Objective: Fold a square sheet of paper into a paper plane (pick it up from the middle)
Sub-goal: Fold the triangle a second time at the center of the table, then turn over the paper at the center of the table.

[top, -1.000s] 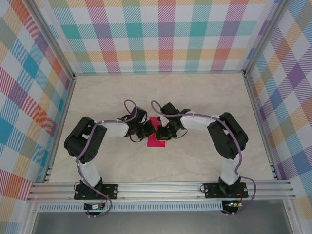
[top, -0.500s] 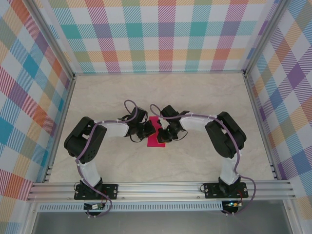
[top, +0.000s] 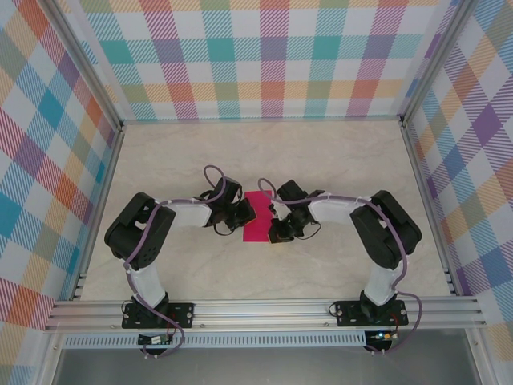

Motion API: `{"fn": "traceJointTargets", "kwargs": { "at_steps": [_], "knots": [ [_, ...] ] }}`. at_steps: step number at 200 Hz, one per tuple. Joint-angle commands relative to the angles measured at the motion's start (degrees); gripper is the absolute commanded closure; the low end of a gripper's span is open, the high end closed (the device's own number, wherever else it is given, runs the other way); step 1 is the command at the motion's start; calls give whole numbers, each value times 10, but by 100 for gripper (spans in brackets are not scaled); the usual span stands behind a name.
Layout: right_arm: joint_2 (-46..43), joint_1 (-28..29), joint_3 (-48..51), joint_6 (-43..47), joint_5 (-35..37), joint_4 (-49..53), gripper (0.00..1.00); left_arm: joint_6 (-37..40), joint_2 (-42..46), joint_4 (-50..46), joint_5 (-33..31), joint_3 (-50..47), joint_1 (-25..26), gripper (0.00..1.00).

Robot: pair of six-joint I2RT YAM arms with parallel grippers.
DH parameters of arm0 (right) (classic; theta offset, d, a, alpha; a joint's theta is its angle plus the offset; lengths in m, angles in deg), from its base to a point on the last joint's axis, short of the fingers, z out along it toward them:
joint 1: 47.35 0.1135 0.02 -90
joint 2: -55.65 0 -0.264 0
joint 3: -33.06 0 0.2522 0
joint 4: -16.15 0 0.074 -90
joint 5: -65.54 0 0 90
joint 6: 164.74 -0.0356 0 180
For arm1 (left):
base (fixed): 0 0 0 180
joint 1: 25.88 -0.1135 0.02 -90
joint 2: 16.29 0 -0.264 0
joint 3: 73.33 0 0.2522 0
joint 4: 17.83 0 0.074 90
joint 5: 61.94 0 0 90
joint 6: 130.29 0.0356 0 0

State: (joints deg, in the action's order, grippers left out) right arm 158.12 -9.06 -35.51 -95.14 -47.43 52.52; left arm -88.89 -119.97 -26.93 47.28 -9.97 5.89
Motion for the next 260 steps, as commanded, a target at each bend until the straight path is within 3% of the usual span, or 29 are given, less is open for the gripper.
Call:
{"fn": "traceJointTargets", "kwargs": {
  "at_steps": [1,29,44,79,96,126,170,196,236,260],
  "knots": [
    [-26,-7,32,-10,24,90,92,8,-50,-106,-99,-39,-5,100],
    [-91,-25,-1,-35,26,67,89,27,-27,-94,-64,-11,-4,100],
    [-85,-34,-30,-53,36,57,86,34,-9,-93,-41,17,-4,95],
    [-34,-51,-76,-90,28,11,73,21,37,-108,-27,73,-4,65],
    [-10,-51,-97,-92,13,0,67,3,60,-116,-48,66,-5,56],
    [28,-53,-117,-79,-14,-3,57,-30,102,-101,-82,13,-7,47],
    [55,-57,-129,-36,-89,-14,51,-66,126,-51,-61,-55,-7,44],
    [63,-58,-136,-21,-94,-6,54,-73,127,-38,-48,-64,-7,45],
    [76,-64,-142,-22,-76,-1,80,-77,122,-6,-20,-70,-7,49],
    [72,-72,-131,-32,-71,-16,87,-77,113,21,7,-70,-7,51]
  ]
}}
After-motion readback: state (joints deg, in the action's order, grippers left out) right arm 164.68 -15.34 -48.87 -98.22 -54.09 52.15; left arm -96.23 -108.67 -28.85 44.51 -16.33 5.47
